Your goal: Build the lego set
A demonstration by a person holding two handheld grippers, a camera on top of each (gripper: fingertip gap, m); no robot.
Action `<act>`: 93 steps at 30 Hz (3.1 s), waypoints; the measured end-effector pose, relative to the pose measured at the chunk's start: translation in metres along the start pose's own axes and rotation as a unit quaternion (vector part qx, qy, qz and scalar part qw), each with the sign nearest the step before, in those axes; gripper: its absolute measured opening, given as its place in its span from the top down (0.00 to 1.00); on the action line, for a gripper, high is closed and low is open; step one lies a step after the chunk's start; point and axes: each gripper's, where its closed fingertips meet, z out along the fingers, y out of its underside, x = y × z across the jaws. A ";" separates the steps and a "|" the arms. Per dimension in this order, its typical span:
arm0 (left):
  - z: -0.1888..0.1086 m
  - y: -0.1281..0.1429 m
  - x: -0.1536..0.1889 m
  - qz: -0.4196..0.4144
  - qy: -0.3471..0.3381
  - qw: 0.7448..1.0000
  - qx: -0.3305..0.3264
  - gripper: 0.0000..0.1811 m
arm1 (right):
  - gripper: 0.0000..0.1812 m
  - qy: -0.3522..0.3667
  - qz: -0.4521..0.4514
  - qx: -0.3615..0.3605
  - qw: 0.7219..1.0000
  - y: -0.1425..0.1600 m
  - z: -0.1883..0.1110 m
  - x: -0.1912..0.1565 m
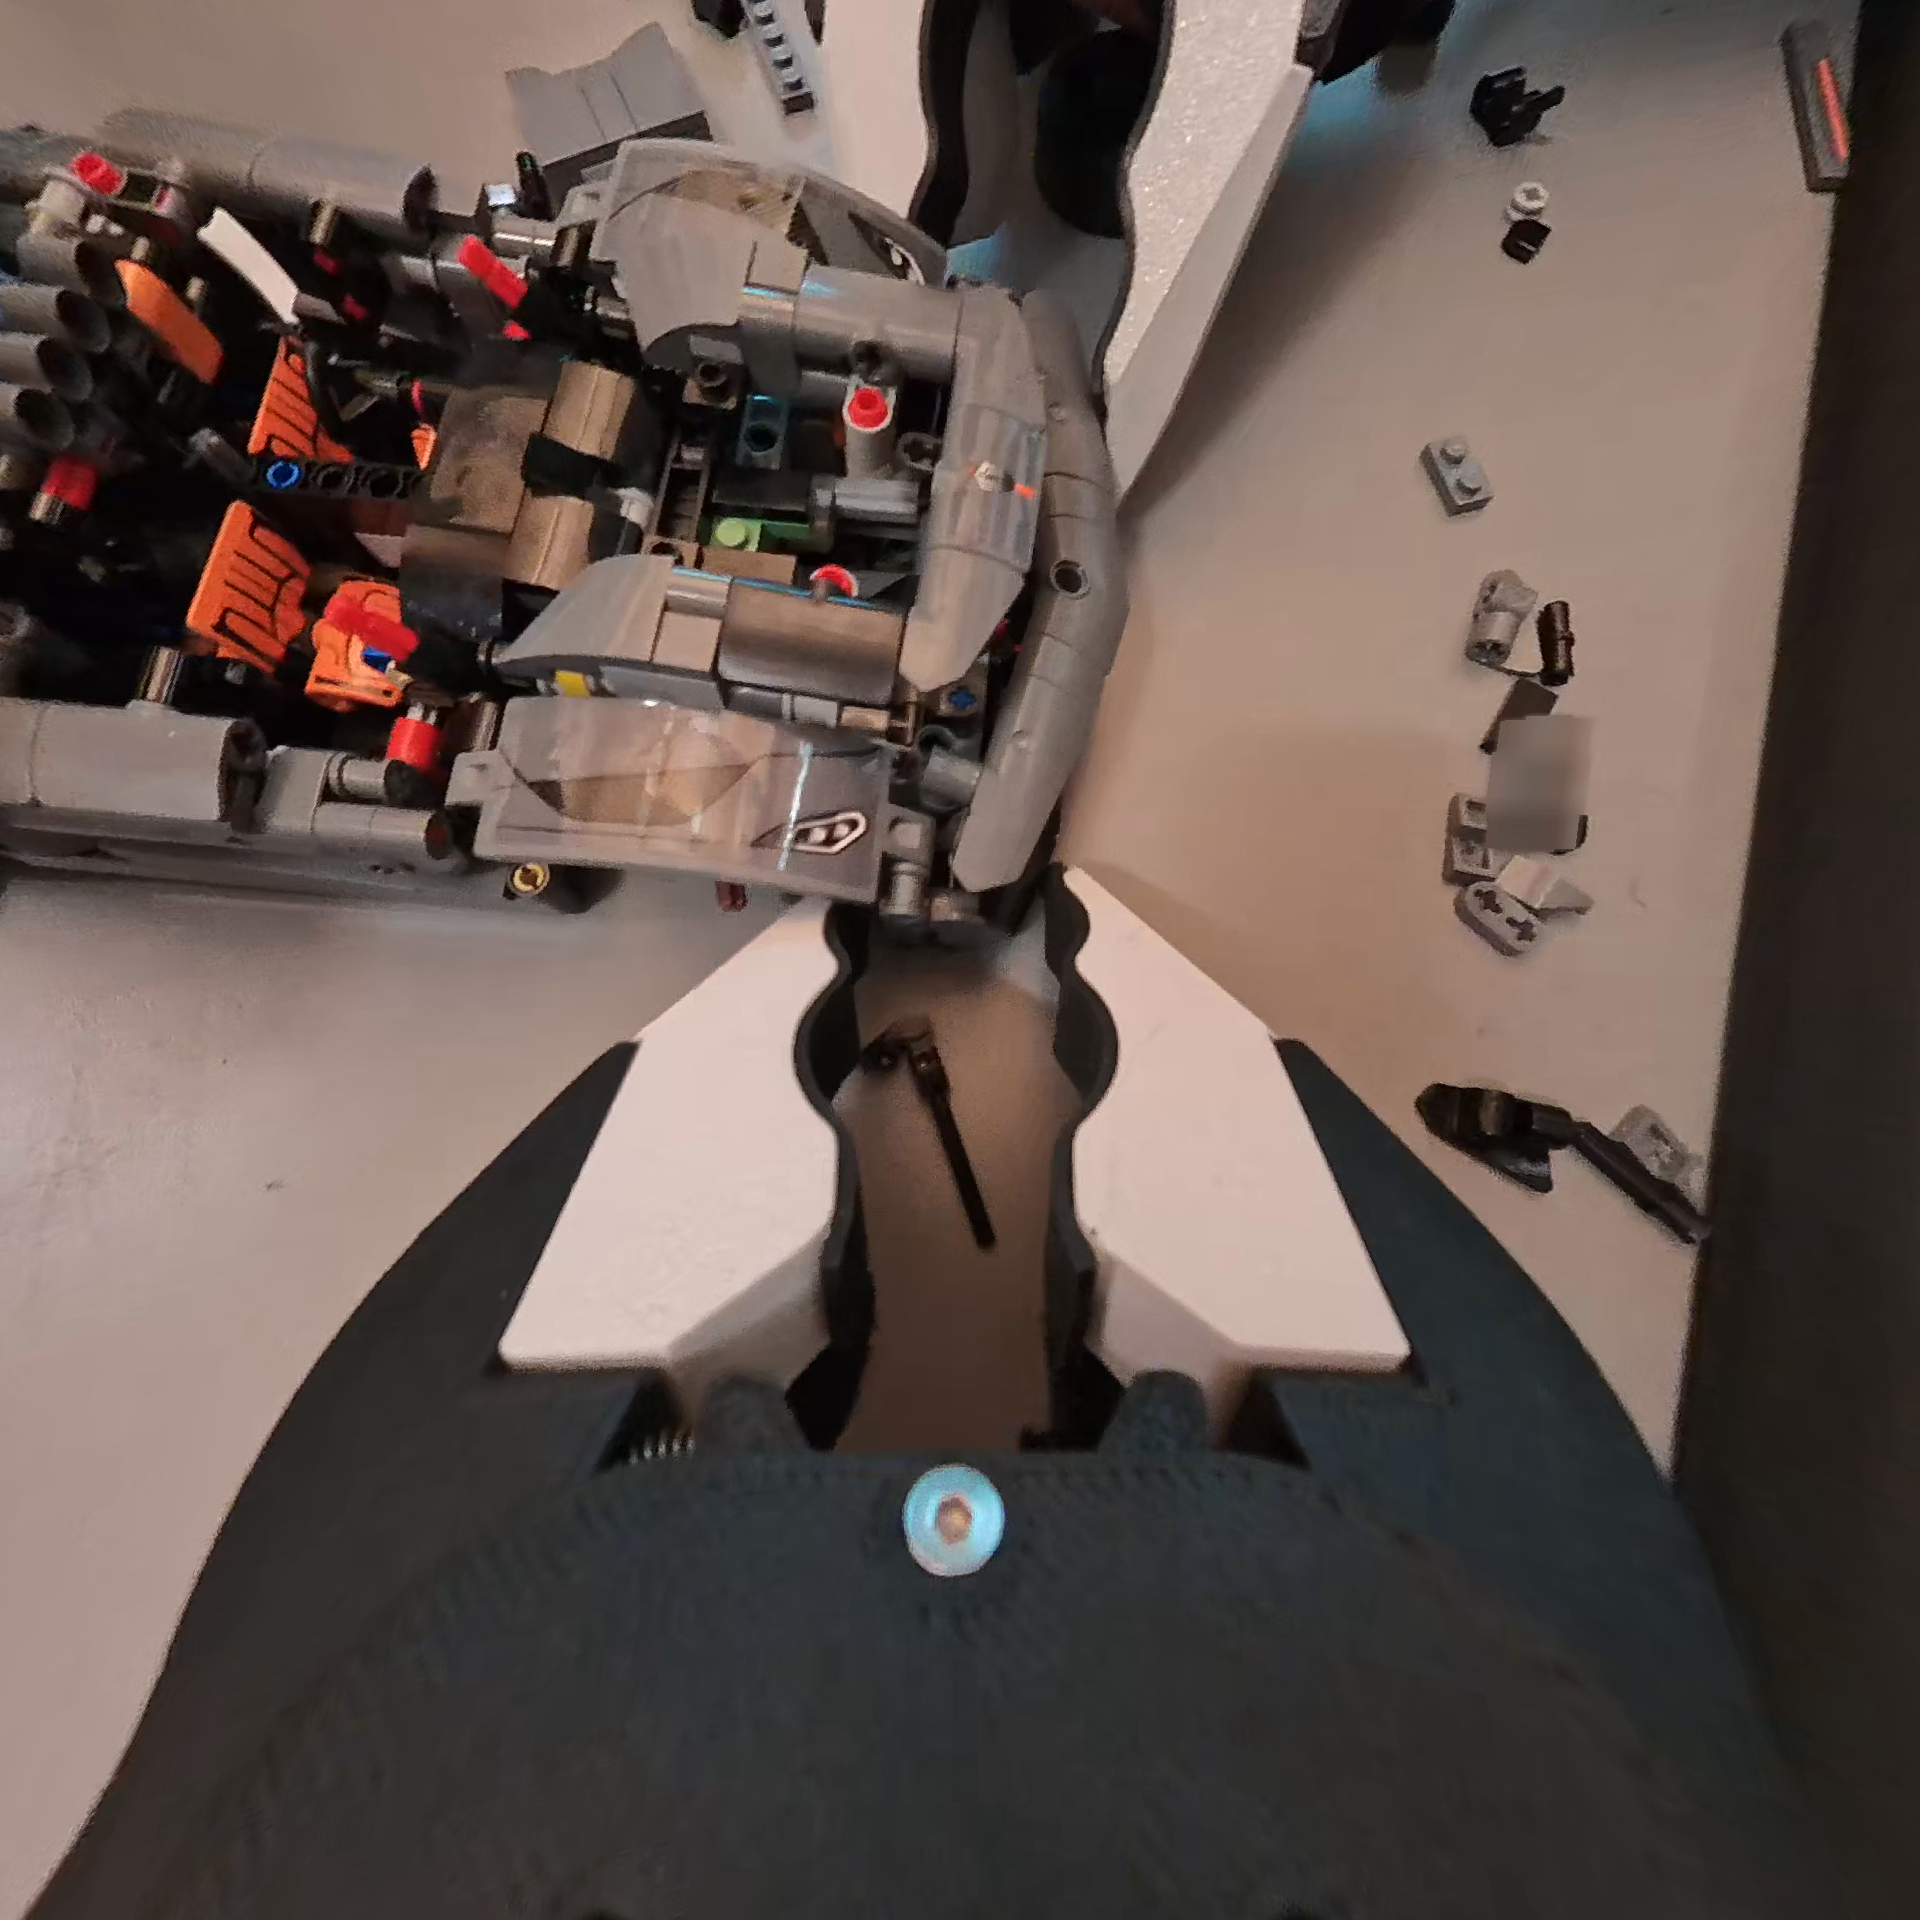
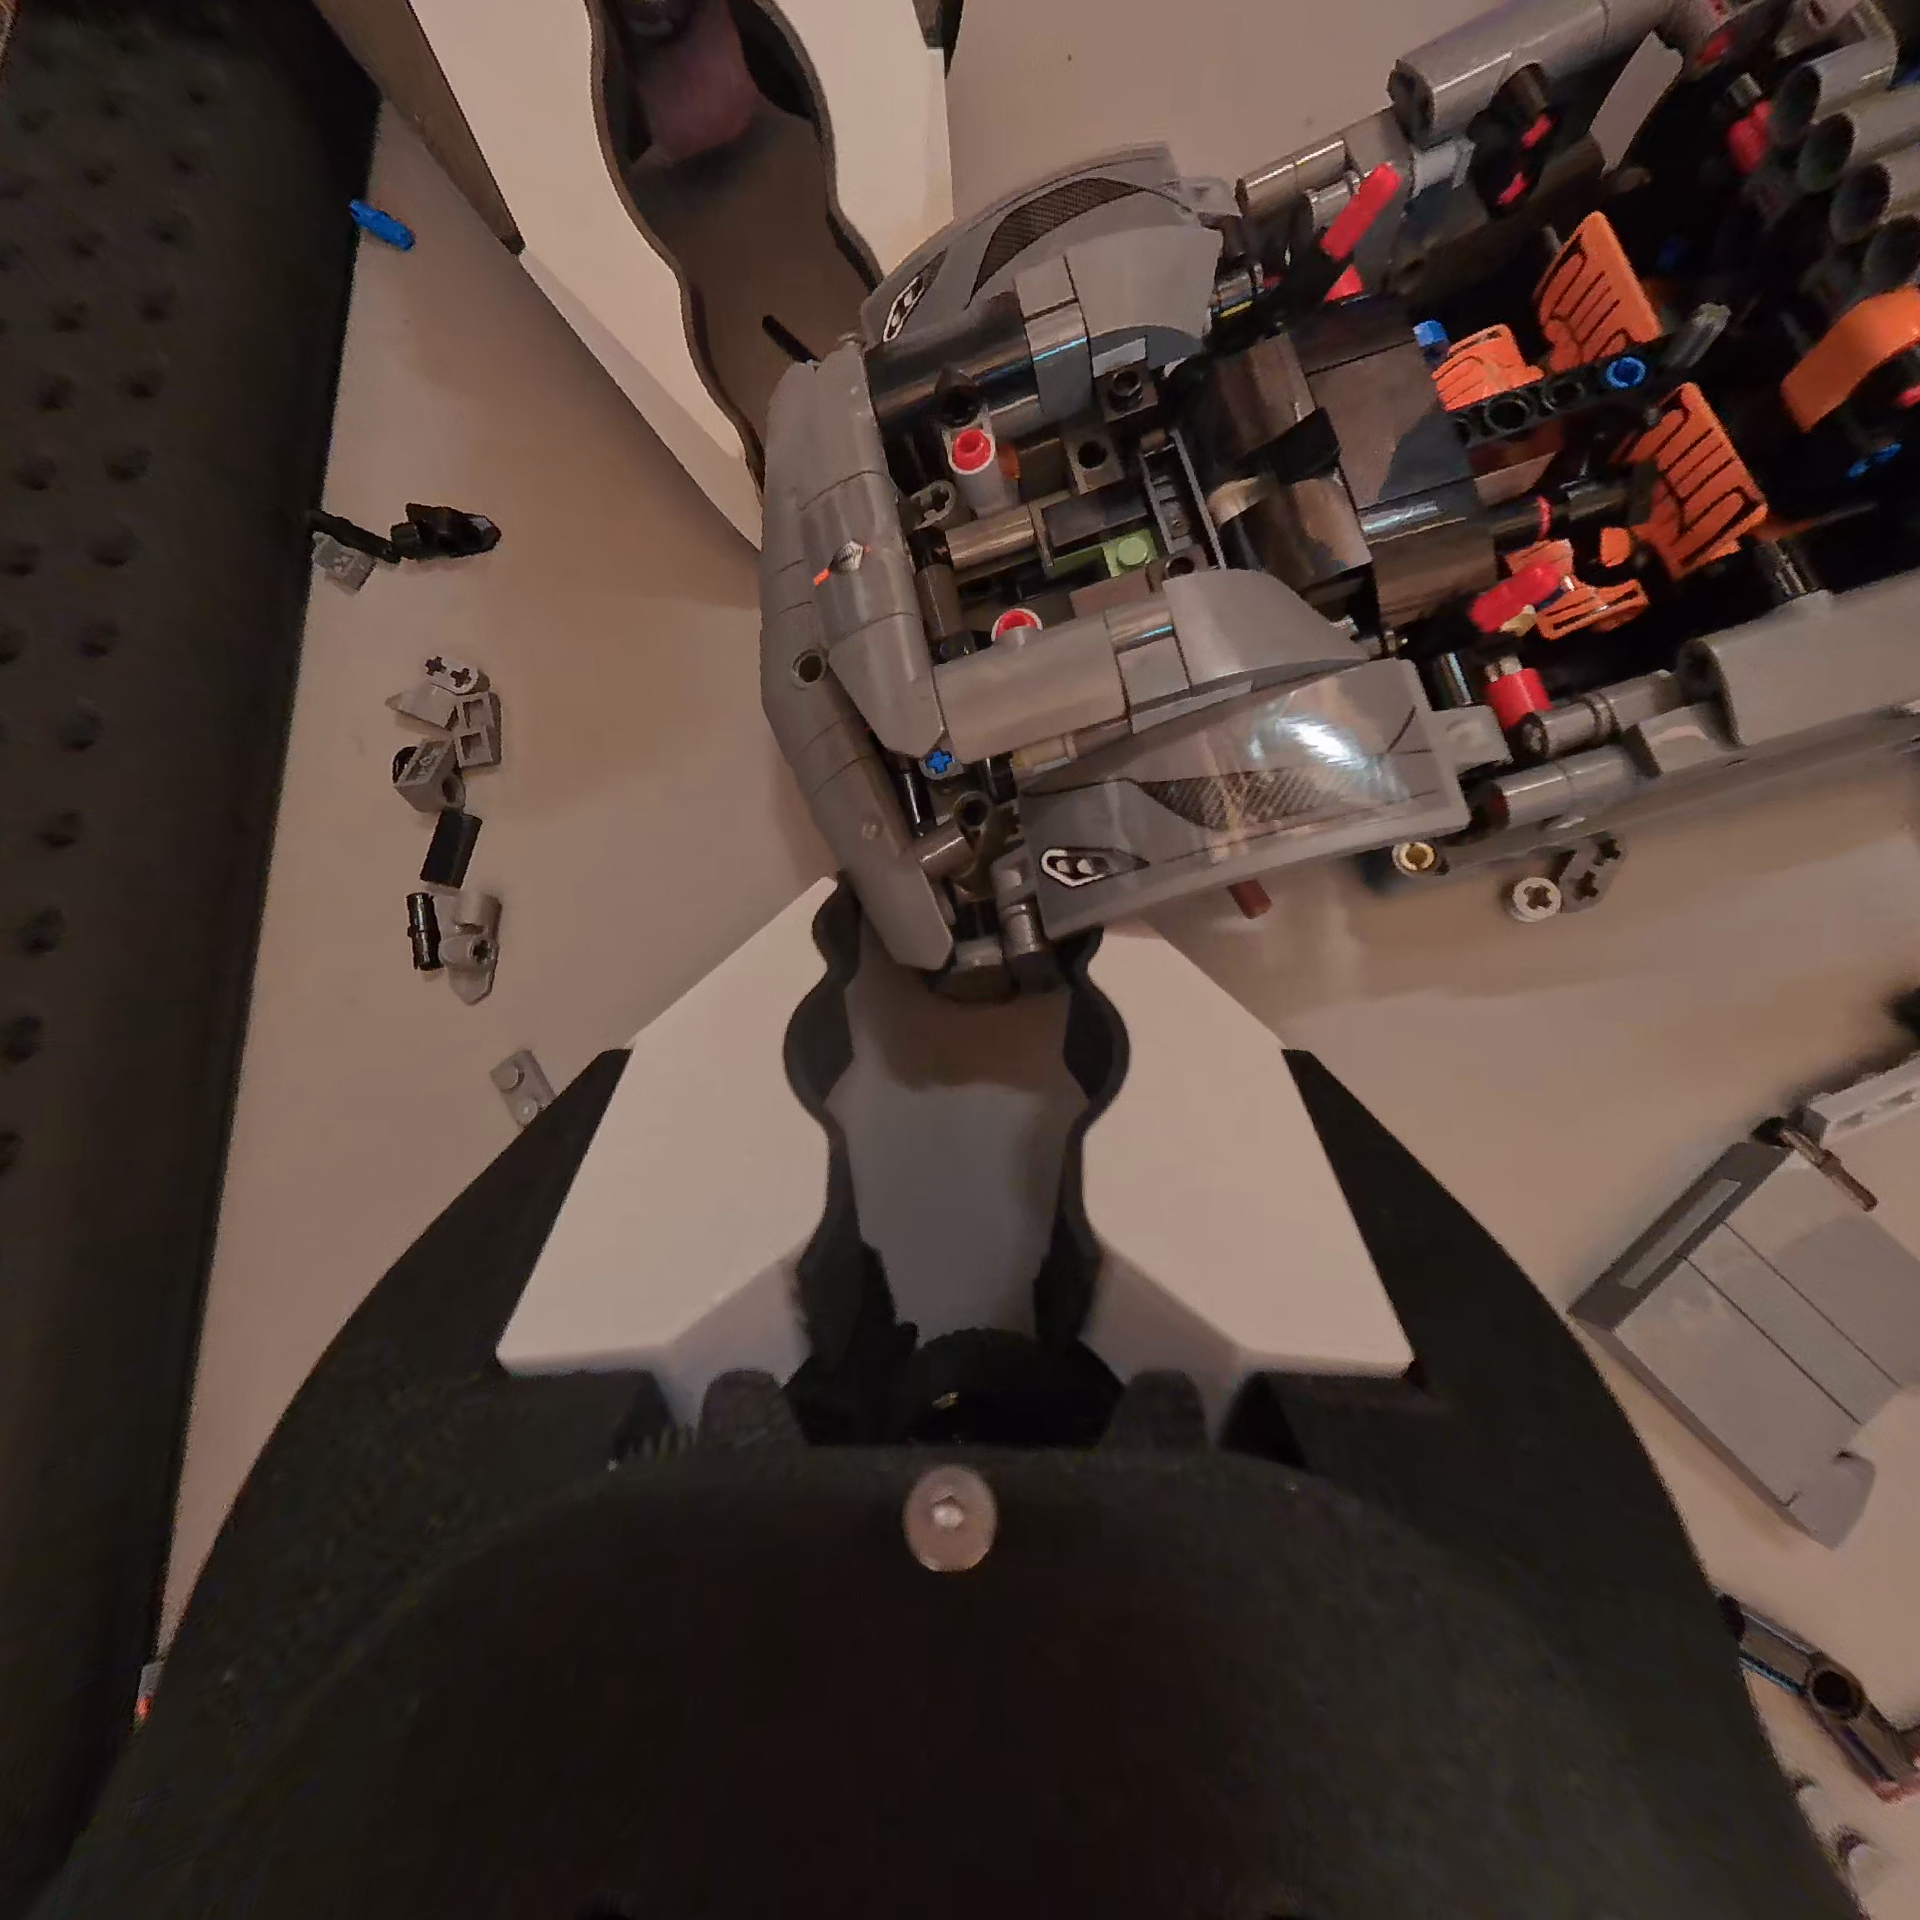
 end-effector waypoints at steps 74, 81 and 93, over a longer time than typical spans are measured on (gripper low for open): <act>-0.013 0.006 -0.004 0.019 -0.005 1.000 0.002 0.87 | 0.80 0.039 -0.014 -0.003 0.999 0.008 -0.014 0.003; -0.018 0.004 -0.008 0.003 -0.004 1.000 0.015 0.85 | 0.80 0.046 -0.010 0.019 0.999 0.005 -0.025 0.005; -0.014 0.007 -0.001 0.016 0.006 1.000 -0.003 0.88 | 0.82 0.036 -0.011 0.024 0.999 0.001 -0.021 0.000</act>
